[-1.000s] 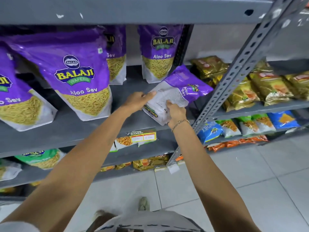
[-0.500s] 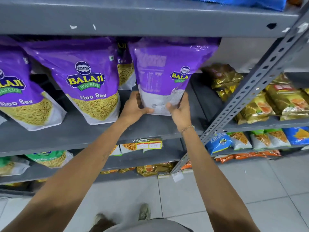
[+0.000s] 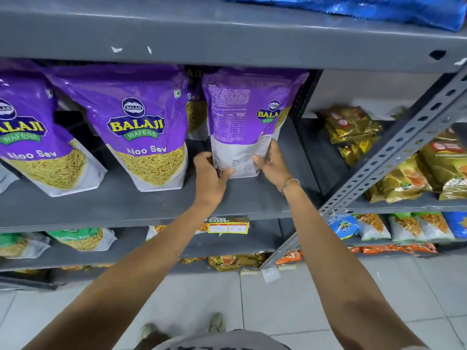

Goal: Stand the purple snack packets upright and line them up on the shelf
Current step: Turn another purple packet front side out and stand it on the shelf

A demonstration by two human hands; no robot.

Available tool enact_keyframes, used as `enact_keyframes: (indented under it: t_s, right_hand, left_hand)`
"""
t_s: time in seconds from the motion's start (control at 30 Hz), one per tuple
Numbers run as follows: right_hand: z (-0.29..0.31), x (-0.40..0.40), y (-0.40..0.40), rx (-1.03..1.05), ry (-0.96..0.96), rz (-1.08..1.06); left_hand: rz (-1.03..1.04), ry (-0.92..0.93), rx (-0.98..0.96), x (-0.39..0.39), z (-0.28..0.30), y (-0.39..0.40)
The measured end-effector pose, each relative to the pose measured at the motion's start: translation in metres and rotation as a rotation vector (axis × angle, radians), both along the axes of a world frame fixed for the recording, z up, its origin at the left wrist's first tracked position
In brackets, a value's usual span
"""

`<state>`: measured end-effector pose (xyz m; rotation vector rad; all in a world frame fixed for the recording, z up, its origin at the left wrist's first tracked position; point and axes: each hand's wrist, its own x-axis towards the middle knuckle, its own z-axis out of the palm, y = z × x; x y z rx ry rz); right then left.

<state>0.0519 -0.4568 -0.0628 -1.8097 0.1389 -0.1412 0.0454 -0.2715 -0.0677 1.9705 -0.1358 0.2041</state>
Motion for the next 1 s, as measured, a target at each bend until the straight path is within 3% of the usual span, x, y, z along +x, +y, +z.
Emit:
enact_keyframes:
  t_s: [0.1, 0.2, 0.3, 0.4, 0.5, 0.63, 0.77, 0.87, 1.0]
  right_hand:
    - [0.0, -0.011, 0.004, 0.079, -0.015, -0.024]
    - [0.002, -0.027, 0.012, 0.192, -0.063, -0.112]
    - [0.003, -0.041, 0.019, 0.326, -0.139, -0.266]
    - [-0.001, -0.05, 0.024, 0.297, -0.216, -0.372]
    - [-0.001, -0.05, 0.03, 0.28, -0.248, -0.342]
    - [-0.002, -0.037, 0.02, 0.277, -0.185, -0.339]
    - [-0.001, -0.018, 0.001, 0.186, 0.072, -0.126]
    - [0.002, -0.007, -0.004, 0.053, 0.087, 0.015]
    - [0.007, 0.001, 0.002, 0.039, 0.099, 0.097]
  left_hand:
    - [-0.05, -0.171, -0.019, -0.042, -0.008, -0.019]
    - [-0.22, -0.131, 0.023, -0.057, -0.016, -0.034]
    - [-0.205, -0.047, -0.024, -0.053, -0.015, -0.04]
    - [-0.165, 0.022, -0.092, -0.042, -0.007, -0.04]
    - [-0.083, 0.065, -0.262, -0.022, 0.004, -0.034]
    - [-0.18, 0.179, -0.214, 0.006, 0.008, -0.006]
    - [-0.365, 0.243, -0.235, 0.034, 0.016, 0.023]
    - [-0.374, 0.286, -0.335, 0.039, 0.016, 0.029]
    - [-0.4, 0.291, -0.121, 0.04, 0.017, 0.029]
